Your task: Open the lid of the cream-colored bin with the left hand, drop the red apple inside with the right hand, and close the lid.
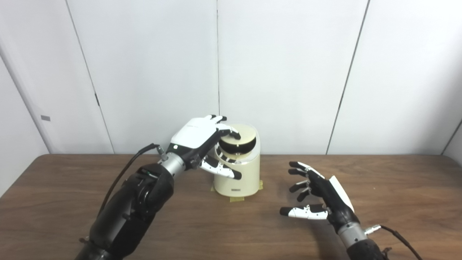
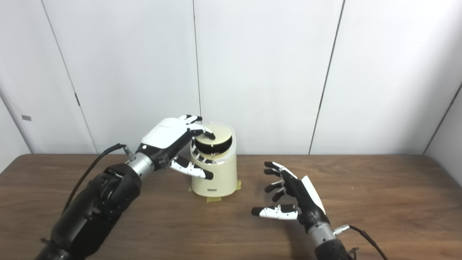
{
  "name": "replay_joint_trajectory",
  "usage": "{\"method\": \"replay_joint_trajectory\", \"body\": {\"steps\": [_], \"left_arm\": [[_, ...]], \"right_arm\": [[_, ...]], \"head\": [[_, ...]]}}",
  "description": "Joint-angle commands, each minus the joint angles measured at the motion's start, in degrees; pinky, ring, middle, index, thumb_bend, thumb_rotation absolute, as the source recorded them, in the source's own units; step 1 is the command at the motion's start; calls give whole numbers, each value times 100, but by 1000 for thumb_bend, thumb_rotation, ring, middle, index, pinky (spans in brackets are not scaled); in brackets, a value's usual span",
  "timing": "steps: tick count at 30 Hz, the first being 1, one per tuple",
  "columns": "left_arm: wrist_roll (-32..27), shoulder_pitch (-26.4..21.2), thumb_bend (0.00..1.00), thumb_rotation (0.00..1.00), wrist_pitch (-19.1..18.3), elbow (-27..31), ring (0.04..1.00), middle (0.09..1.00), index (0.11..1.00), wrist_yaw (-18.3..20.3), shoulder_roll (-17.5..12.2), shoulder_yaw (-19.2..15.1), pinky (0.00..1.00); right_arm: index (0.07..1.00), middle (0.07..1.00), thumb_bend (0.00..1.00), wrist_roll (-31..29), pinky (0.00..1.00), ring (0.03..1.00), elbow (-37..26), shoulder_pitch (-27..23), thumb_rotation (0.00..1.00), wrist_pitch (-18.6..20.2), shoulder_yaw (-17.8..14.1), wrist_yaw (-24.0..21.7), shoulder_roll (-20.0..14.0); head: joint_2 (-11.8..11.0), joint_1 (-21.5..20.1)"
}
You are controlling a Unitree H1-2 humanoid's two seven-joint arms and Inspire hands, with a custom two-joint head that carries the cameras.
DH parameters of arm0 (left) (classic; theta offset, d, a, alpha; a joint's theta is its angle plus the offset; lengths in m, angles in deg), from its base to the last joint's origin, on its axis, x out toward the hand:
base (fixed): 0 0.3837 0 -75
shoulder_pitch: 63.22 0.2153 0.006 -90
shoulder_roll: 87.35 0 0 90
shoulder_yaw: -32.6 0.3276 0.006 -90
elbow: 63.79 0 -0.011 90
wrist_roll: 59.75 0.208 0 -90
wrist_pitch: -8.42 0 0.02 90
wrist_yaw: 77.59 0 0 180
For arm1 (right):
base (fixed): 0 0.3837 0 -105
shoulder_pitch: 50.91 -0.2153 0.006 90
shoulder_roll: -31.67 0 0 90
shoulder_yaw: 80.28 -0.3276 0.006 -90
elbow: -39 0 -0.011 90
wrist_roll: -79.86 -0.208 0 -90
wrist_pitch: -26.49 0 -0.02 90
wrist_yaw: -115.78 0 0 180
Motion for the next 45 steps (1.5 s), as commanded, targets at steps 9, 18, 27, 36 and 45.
{"method": "replay_joint_trajectory", "body": {"steps": [9,18,27,36,45], "left_arm": [[336,-144,981,475,-31,128,948,745,722,119,-62,137,1000],[786,-72,996,531,-135,20,978,819,807,279,0,422,985],[976,-40,993,524,-179,-210,1000,909,889,235,39,632,1000],[782,-13,997,494,-246,-234,1000,894,878,417,50,616,1000],[755,-32,1000,506,-488,-82,941,722,699,717,-39,651,1000]], "right_arm": [[839,802,804,-22,442,612,-312,-155,239,111,-18,-31,-35],[837,799,805,-9,436,611,-345,-152,233,149,-10,-25,-16],[837,804,812,-78,435,612,-316,-149,234,120,-36,-14,-3],[833,802,814,-105,433,611,-287,-149,231,47,-50,18,-6],[829,804,805,-151,431,609,-214,-179,220,2,-74,26,-30]], "head": [[61,-1],[81,-13],[72,-31],[74,-29],[108,-9]]}}
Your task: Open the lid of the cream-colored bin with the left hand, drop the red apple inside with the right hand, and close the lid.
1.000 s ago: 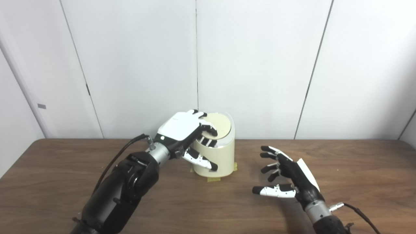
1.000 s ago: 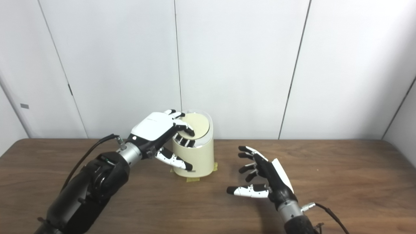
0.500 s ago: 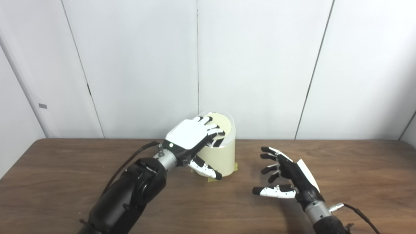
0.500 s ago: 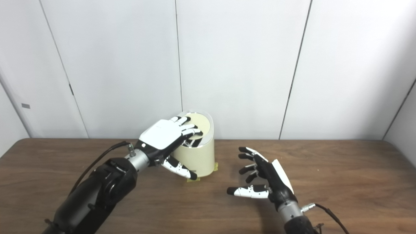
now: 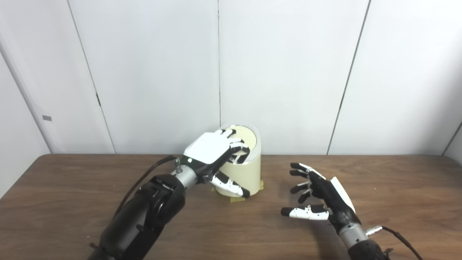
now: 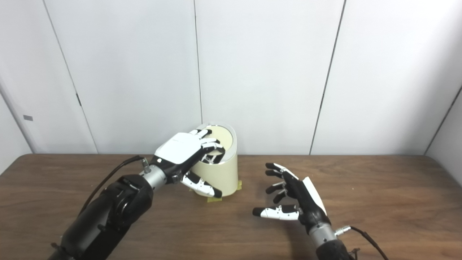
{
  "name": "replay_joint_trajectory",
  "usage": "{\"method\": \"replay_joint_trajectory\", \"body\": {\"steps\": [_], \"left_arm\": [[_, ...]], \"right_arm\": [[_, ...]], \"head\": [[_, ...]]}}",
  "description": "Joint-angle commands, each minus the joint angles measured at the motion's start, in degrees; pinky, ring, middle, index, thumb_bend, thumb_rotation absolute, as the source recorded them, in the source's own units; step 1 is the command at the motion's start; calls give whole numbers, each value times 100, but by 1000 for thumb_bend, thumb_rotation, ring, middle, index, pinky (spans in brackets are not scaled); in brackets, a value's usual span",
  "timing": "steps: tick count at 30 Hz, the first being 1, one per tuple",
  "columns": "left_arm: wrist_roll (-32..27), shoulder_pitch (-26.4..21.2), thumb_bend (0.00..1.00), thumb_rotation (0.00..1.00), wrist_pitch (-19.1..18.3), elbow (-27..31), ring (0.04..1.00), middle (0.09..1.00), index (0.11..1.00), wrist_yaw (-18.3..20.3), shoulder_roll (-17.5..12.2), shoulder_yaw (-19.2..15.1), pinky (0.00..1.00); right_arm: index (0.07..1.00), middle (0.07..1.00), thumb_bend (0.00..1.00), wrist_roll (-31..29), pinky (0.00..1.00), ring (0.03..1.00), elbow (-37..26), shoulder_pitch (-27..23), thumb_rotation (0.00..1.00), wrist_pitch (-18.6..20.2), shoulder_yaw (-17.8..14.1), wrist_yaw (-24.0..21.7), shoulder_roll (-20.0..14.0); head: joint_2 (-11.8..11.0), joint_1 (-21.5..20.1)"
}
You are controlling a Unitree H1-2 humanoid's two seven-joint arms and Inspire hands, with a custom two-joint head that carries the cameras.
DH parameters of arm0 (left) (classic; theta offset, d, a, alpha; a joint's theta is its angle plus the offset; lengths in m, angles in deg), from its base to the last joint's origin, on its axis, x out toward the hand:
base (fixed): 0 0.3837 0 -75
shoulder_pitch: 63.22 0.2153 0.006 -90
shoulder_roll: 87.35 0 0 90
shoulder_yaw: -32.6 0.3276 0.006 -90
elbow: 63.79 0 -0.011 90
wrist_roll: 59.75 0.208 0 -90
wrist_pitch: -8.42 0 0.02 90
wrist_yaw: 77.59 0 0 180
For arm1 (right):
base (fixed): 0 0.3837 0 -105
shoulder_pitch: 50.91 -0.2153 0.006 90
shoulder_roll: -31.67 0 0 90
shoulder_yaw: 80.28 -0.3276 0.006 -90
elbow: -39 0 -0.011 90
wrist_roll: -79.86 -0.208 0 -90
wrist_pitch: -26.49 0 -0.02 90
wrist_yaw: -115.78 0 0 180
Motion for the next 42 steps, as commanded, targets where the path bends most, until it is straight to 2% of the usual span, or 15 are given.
{"method": "replay_joint_trajectory", "body": {"steps": [1,7,12,18,22,27,31,33,35,37,40,42], "left_arm": [[139,-45,1000,513,-148,-8,905,688,656,471,-160,110,1000],[282,-108,981,515,-461,187,786,619,526,725,-187,107,1000],[172,-79,963,495,-552,309,751,597,489,780,-146,9,1000],[116,-41,933,530,-495,442,751,604,535,691,-188,-34,1000],[66,87,941,513,-230,568,767,632,604,143,-192,-214,1000],[-112,357,869,508,25,775,822,722,719,-631,-97,-679,978],[-384,574,805,475,76,944,849,773,773,-969,40,-1092,998],[-615,709,763,424,223,997,837,799,788,-1256,94,-1343,936],[-805,856,738,387,374,1025,815,803,791,-1570,137,-1580,777],[-956,1005,721,364,472,1048,798,800,791,-1834,190,-1785,670],[-1535,1273,724,306,585,1092,794,804,797,-2033,350,-2125,668],[-2079,1482,722,296,572,1112,792,803,815,-1970,479,-2324,688]], "right_arm": [[832,806,802,-51,435,608,-98,-219,223,-229,-64,65,-39],[833,808,798,-48,429,598,-64,-245,225,-260,-69,73,-52],[836,812,791,-21,430,601,-97,-245,223,-213,-63,76,-49],[836,810,784,-22,436,603,-84,-239,228,-230,-70,83,-54],[838,813,784,-40,435,605,-13,-239,229,-298,-79,95,-61],[838,813,783,-48,440,606,10,-224,253,-324,-91,87,-59],[835,808,782,-9,447,610,-45,-202,259,-264,-94,96,-52],[834,805,779,9,449,611,-78,-185,266,-223,-98,101,-48],[832,801,780,25,451,614,-137,-164,268,-156,-99,94,-46],[835,796,773,24,453,612,-150,-152,270,-144,-104,90,-47],[834,790,776,-12,448,608,-103,-141,269,-225,-126,103,-48],[835,797,774,-22,457,620,-128,-138,267,-233,-133,101,-43]], "head": [[3,13],[-1,28],[-2,35],[-14,48],[-12,50],[-15,70],[-6,67],[-5,68],[1,82],[0,91],[5,90],[17,96]]}}
